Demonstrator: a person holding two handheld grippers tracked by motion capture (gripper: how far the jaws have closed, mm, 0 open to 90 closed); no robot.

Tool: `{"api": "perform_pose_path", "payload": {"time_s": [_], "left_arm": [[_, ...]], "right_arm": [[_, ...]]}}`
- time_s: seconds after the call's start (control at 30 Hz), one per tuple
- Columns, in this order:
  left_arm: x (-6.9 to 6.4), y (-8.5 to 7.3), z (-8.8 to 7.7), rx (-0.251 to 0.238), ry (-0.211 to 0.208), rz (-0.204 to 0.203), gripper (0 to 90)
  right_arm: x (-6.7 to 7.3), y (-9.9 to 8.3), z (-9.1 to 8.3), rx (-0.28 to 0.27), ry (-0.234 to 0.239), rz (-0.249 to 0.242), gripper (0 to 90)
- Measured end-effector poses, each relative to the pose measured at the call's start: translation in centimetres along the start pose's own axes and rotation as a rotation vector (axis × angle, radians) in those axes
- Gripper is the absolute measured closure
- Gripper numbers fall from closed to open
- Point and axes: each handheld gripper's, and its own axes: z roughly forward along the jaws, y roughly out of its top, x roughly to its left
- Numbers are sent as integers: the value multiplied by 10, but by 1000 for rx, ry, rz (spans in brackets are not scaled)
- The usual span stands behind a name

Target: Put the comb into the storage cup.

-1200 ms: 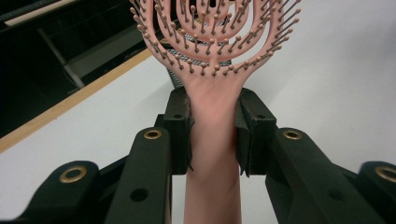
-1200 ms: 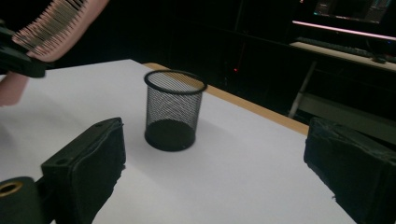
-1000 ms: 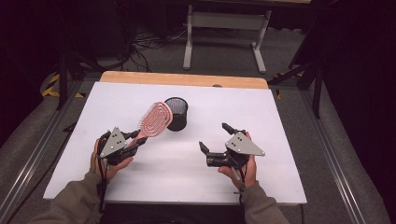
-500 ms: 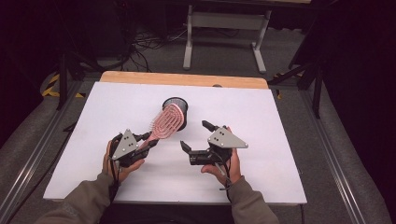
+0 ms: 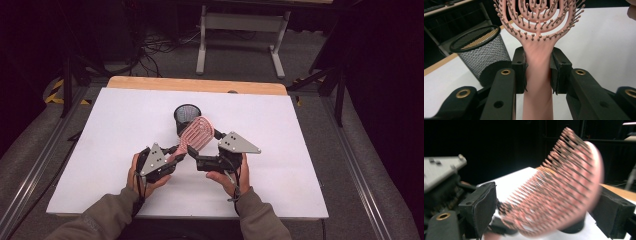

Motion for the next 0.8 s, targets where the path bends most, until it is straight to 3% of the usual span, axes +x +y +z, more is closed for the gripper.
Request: {"api": "perform_pose_path", "payload": {"time_s": [0.1, 0.17, 0.27, 0.3, 0.47, 0.57, 0.8], "left_arm": [[-4, 2, 4, 0, 11, 4, 696], [-6, 2, 6, -4, 22, 3, 697], [-11, 2, 9, -5, 48, 10, 696], [-12, 1, 10, -9, 45, 3, 696], [-15, 0, 14, -4, 43, 4, 695], [-16, -1, 17, 2, 39, 2, 696], [-18, -2, 20, 10, 48, 3, 696]], "right_arm": [[0, -1, 2, 5, -21, 7, 165], [-2, -1, 1, 9, -46, 38, 238], [-5, -3, -3, -33, -52, 81, 351], [-6, -3, -3, -31, -79, 87, 379], [-13, -6, -7, -57, -57, 142, 530], [-12, -6, -8, -55, -39, 140, 579], [-10, -7, -10, -70, -14, 139, 624]]}}
